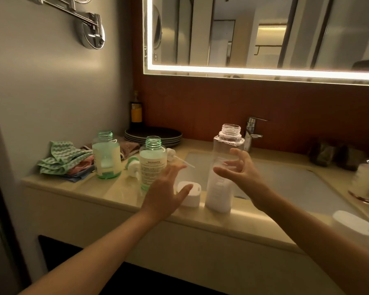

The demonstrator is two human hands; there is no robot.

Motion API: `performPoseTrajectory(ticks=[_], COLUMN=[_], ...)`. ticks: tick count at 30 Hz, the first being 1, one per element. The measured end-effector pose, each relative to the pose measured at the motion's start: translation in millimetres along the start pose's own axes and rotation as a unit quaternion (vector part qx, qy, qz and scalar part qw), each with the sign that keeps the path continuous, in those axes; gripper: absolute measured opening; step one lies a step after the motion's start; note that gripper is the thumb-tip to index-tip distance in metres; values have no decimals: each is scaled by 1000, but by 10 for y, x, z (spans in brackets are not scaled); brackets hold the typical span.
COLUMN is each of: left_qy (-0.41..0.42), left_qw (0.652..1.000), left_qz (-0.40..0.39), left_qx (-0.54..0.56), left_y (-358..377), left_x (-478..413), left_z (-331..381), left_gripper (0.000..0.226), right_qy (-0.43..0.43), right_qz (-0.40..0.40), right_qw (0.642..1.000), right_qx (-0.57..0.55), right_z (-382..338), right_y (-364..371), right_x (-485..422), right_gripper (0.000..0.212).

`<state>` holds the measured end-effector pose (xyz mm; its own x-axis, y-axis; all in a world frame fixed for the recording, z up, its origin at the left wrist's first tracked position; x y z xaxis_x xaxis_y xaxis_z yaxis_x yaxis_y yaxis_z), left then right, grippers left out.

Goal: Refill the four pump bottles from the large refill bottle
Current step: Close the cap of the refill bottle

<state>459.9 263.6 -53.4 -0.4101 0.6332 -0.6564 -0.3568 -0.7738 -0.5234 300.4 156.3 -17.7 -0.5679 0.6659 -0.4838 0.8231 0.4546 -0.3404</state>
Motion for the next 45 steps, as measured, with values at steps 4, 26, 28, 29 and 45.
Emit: performPoseTrajectory(ticks=[4,26,28,29,45], left_qy=[-65,-125,-118,-112,-90], left_qw=[995,987,987,988,972], left_qz=[-68,57,59,63,-37], left_qx=[20,83,87,90,213], left_y=[158,-395,-419,-446,-40], left_x=[-41,263,239,213,-320], left_z=[-24,-264,-229,-223,609], left_gripper=[49,12,12,13,75], right_qy=[-73,-45,-50,-59,-149], right_qz=[114,-182,-186,-183,-9], right_qw=[988,891,894,897,909], right_qx=[78,414,404,397,389], right_z=[-106,-100,-169,-236,-1463], right_y=[-161,1021,1009,1004,-500], right_x=[134,7,17,27,-299], right_gripper=[84,69,71,69,64])
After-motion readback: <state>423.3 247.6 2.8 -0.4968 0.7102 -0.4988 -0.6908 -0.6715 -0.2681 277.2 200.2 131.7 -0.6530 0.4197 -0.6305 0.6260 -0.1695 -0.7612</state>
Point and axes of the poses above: each hand's wrist, its own x-axis away from the middle knuckle, its own y-axis out of the palm, z = x × y, the point moved 5 cm from there along -x, towards the middle knuckle, and after that the axes turned 14 degrees about -y, right-handed, at the moved point
